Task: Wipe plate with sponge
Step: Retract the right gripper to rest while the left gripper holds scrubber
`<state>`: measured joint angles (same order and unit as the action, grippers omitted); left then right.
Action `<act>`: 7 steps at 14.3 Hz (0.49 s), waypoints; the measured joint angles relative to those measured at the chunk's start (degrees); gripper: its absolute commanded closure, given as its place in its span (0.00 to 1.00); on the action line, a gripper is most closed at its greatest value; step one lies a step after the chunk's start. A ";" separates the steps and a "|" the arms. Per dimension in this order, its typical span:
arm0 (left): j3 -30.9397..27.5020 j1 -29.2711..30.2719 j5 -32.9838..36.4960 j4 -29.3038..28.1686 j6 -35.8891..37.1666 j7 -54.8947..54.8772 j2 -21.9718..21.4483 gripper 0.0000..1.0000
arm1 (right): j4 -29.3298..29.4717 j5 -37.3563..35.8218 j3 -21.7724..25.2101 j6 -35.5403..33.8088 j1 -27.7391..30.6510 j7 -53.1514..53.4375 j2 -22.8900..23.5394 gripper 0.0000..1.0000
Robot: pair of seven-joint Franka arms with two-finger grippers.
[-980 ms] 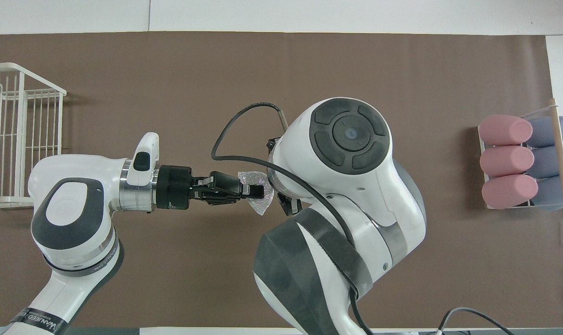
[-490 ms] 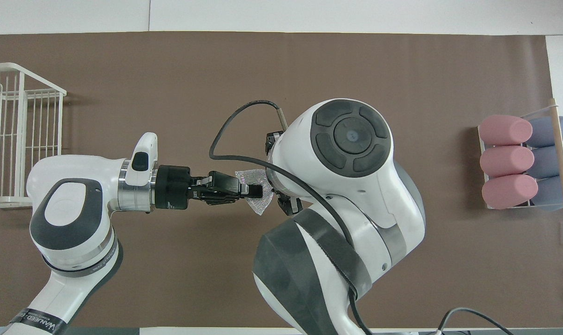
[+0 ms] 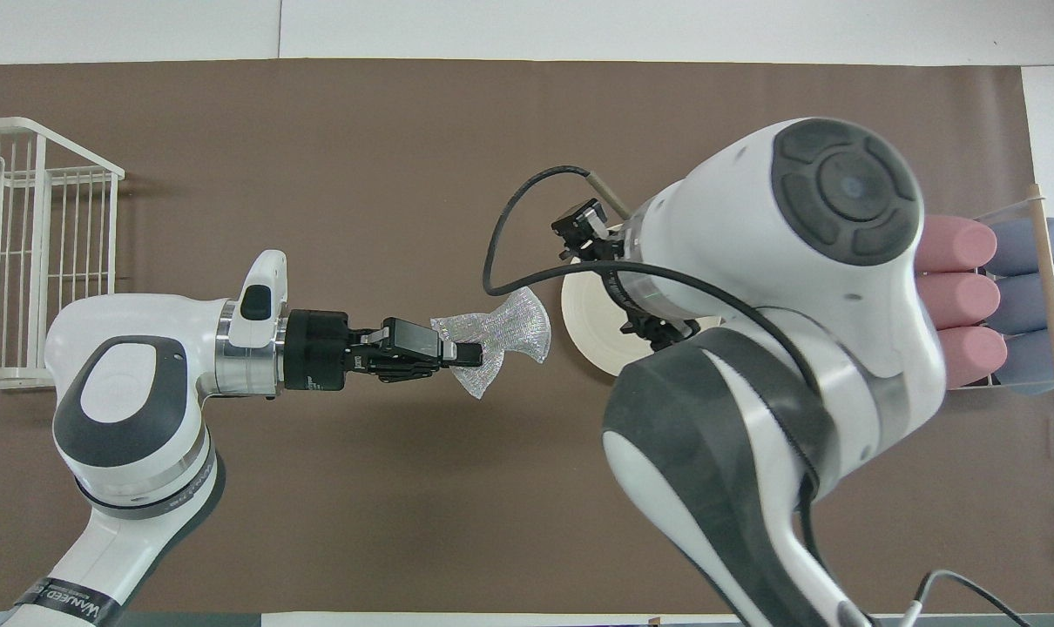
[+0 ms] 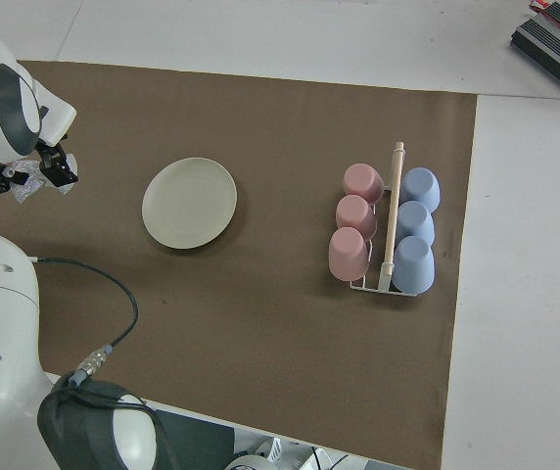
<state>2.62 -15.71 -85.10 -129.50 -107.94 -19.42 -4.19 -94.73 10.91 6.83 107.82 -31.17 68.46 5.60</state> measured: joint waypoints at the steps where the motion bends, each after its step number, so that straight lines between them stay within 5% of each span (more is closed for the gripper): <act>1: -0.09 0.40 1.34 -0.03 -0.47 0.17 0.00 1.00 | -0.77 0.00 0.06 -0.06 2.31 -6.69 -1.12 0.00; 7: -0.49 3.82 12.02 -0.14 -0.86 3.67 0.00 1.00 | -2.72 -0.01 0.31 -2.91 14.39 -39.44 -4.88 0.00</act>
<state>2.13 -11.90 -73.07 -129.64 -108.80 -15.75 -4.19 -97.45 10.89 7.14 104.92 -16.78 29.02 0.72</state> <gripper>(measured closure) 0.943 0.000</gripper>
